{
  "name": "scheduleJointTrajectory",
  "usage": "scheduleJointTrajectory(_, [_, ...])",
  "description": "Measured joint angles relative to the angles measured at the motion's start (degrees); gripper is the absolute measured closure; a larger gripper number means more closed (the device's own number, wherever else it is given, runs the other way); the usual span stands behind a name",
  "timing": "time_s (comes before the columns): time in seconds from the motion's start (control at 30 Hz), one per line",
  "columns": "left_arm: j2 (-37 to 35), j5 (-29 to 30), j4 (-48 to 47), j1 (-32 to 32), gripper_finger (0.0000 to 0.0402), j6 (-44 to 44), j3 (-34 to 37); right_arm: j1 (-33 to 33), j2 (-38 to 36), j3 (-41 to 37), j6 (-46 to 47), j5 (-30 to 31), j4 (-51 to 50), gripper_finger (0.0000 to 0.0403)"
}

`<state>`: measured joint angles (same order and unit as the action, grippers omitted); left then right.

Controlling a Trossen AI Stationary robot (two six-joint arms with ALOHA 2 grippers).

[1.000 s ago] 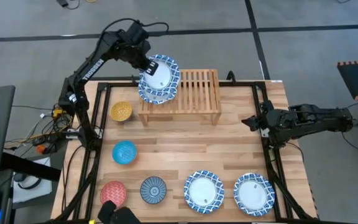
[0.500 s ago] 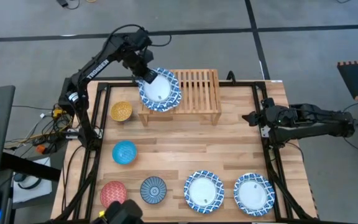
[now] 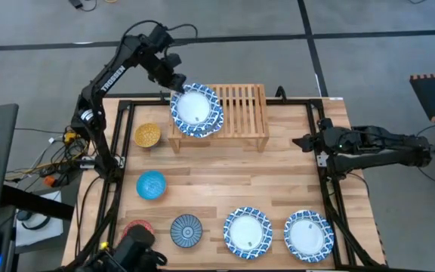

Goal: Place and stack bowls onto a shelf
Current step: Stack the white patterned bowl on top of the other white patterned bowl on the shelf

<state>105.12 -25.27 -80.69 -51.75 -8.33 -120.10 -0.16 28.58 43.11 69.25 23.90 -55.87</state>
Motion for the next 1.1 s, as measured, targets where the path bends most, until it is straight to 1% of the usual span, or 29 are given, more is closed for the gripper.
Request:
scheduleJointTrajectory(0.1, [0.11,0.14,1.85,-1.56,0.0221,-1.64,-1.8,0.0,0.72,0.0,-0.04,0.0,1.0,0.0133])
scheduleJointTrajectory(0.17, [0.07,1.03,3.5,-1.83,0.0212,-1.73,-4.15,0.0,1.48,0.0,-0.04,-0.04,1.99,0.0133])
scheduleJointTrajectory(0.2, [-0.02,2.44,4.12,-1.75,0.0211,-1.44,-5.34,0.0,1.91,0.0,-0.04,-0.13,2.27,0.0133])
scheduleJointTrajectory(0.27, [-0.15,7.15,4.49,-0.68,0.0212,0.15,-6.52,0.0,2.96,0.0,-0.04,-0.4,2.86,0.0133])
scheduleJointTrajectory(0.37, [-0.11,12.85,4.68,1.47,0.0222,2.97,-5.84,0.0,4.74,0.0,-0.02,-0.77,2.99,0.0133])
scheduleJointTrajectory(0.6, [-0.07,17.82,6.12,5.25,0.0246,3.86,-0.1,0.0,9.25,0.0,-0.1,-1.38,6.22,0.0133])
scheduleJointTrajectory(0.77, [-0.02,18.68,8.02,6.79,0.0259,4.23,5.07,0.0,11.26,0.0,-0.41,-1.44,8.04,0.0133])
scheduleJointTrajectory(0.87, [0.09,18.62,8.03,7.65,0.0265,4.27,6.06,0.0,11.56,0.0,-0.49,-1.44,8.54,0.0133])
scheduleJointTrajectory(0.97, [0.09,18.54,8.02,8.11,0.0268,4.21,4.33,0.02,11.92,0.0,-0.5,-1.44,8.63,0.0133])
scheduleJointTrajectory(1.1, [-0.11,17.86,7.65,8.92,0.0268,3.92,-1.23,0.02,11.98,0.0,-0.51,-1.46,8.97,0.0133])
